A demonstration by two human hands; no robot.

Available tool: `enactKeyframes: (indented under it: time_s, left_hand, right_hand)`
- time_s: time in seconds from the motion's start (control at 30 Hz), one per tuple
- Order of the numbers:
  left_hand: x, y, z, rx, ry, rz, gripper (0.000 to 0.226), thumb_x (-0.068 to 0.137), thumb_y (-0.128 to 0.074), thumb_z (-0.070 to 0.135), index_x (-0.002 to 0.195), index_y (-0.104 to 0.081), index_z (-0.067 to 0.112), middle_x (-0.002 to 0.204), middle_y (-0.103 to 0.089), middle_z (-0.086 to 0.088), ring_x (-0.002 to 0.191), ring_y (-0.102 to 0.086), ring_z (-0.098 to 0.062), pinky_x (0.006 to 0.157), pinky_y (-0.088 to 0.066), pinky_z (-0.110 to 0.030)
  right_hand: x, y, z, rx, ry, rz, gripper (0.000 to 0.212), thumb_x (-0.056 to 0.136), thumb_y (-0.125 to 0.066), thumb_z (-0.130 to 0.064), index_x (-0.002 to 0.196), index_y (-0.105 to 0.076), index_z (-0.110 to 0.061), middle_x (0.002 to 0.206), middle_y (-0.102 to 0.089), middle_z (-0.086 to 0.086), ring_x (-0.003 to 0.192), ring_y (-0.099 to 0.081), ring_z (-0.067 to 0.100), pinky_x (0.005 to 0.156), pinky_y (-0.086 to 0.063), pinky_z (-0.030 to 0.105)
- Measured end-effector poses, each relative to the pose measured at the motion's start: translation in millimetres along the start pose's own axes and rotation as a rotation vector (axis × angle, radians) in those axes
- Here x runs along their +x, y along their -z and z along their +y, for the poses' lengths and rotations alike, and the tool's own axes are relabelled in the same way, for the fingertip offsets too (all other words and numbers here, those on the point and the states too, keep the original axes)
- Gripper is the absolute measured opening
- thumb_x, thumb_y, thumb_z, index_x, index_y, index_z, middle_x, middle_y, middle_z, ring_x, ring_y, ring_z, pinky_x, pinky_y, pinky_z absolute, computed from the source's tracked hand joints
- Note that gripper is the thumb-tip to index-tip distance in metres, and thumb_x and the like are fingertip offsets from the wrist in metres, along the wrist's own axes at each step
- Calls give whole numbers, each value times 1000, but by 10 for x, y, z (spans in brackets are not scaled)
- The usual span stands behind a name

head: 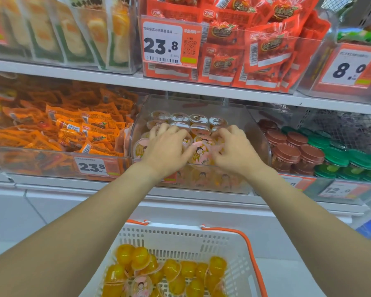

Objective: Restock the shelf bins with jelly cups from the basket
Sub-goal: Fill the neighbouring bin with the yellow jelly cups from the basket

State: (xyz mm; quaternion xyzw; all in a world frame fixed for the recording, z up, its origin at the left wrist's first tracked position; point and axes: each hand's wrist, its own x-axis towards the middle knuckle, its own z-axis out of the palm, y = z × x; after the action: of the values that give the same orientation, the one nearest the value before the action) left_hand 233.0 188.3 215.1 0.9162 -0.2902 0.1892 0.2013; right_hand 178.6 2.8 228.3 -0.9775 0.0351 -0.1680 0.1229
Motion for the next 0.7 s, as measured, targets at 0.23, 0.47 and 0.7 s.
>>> enactKeyframes:
  time_s: [0.23,0.47,0.7]
  left_hand:
    - [73,-106,164,-102,-3,-24,14,90,-68,24,104,-66,24,103,-65,7,113,-50,-22,110,-27,-41]
    - [142,-128,170,-329,49,2,43,75,-76,-4,112,-72,17,89,-66,4,83,-61,-16,86,-53,-37]
    - [150,-125,162,-330,26,13,40,82,-72,-6,117,-72,13,90,-58,6,82,-52,-9,82,-47,-24]
  right_hand:
    - [-24,196,272,61,-95,-63,15,88,-74,-23,101,-75,-16,93,-72,2,76,-61,16,72,-40,22]
    - [2,334,363,97,-109,-43,7,85,-77,-22,91,-78,-19,78,-70,-5,71,-63,9,73,-50,25]
    - [26,277,525,291,-299,-121,8,80,-80,-10,80,-74,-15,75,-75,3,69,-74,17,75,-62,36]
